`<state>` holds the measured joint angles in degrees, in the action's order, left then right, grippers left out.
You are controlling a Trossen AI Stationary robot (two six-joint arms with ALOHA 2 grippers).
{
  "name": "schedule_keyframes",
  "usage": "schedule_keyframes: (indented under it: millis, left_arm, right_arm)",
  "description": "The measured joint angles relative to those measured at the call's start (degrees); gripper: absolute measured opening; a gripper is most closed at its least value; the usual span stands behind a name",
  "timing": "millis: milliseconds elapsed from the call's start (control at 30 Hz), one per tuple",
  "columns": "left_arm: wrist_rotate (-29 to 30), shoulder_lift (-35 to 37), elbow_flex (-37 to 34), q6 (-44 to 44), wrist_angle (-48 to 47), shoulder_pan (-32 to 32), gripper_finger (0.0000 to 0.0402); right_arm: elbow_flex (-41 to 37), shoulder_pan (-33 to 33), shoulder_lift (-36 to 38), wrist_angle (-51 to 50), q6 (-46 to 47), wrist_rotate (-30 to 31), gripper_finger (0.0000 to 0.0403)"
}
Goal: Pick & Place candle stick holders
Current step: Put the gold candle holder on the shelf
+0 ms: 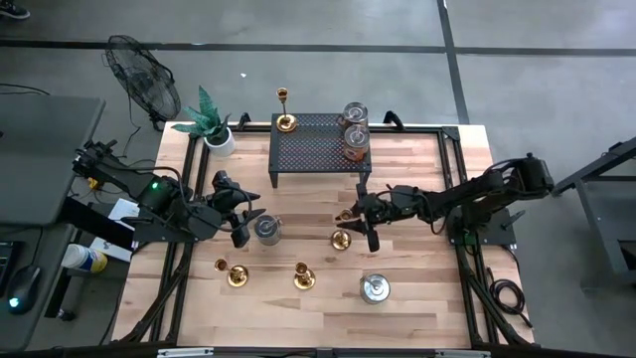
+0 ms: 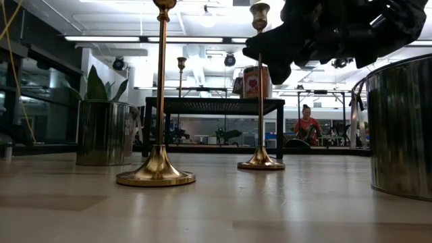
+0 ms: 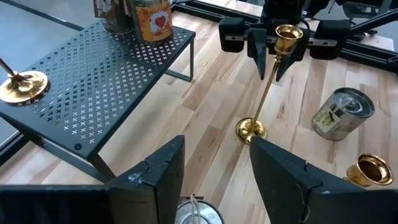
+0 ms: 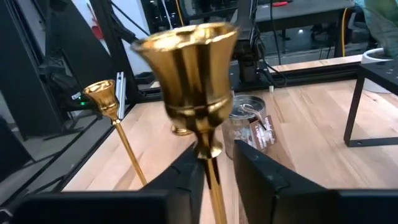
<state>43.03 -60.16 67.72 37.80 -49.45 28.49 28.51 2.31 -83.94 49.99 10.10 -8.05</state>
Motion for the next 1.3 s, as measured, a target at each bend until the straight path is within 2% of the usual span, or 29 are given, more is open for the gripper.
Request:
schedule_keyframes:
  millis: [233, 667, 767, 933, 1100, 1300]
  left_arm:
    - [0.0, 0.0, 0.0, 0.0, 0.0, 0.0, 0.0177]
    - [0.1, 0.0, 0.0, 0.0, 0.5, 0.0, 0.0177]
    - [0.2, 0.0, 0.0, -0.1, 0.5, 0.0, 0.0177]
    - [0.7, 0.0, 0.0, -0.5, 3.6, 0.0, 0.0177]
    - [1.7, 0.0, 0.0, -7.0, 10.8, 0.0, 0.0177]
    - [3.8, 0.0, 0.0, -14.8, 20.8, 0.0, 0.0177]
  right_arm:
    - [0.0, 0.0, 0.0, -0.1, -0.2, -2.0, 0.0012]
    - [0.1, 0.0, 1.5, -0.8, 5.5, -1.5, 0.0005]
    - [2.1, -0.1, 3.9, -5.8, 4.6, -1.4, 0.0005]
    - [9.3, -0.1, 7.9, -21.9, -0.2, -1.3, 0.0005]
    - [19.6, -1.0, 9.5, -36.9, -4.1, -1.6, 0.0005]
    - [32.3, -2.7, 9.5, -48.9, -7.8, -2.4, 0.0005]
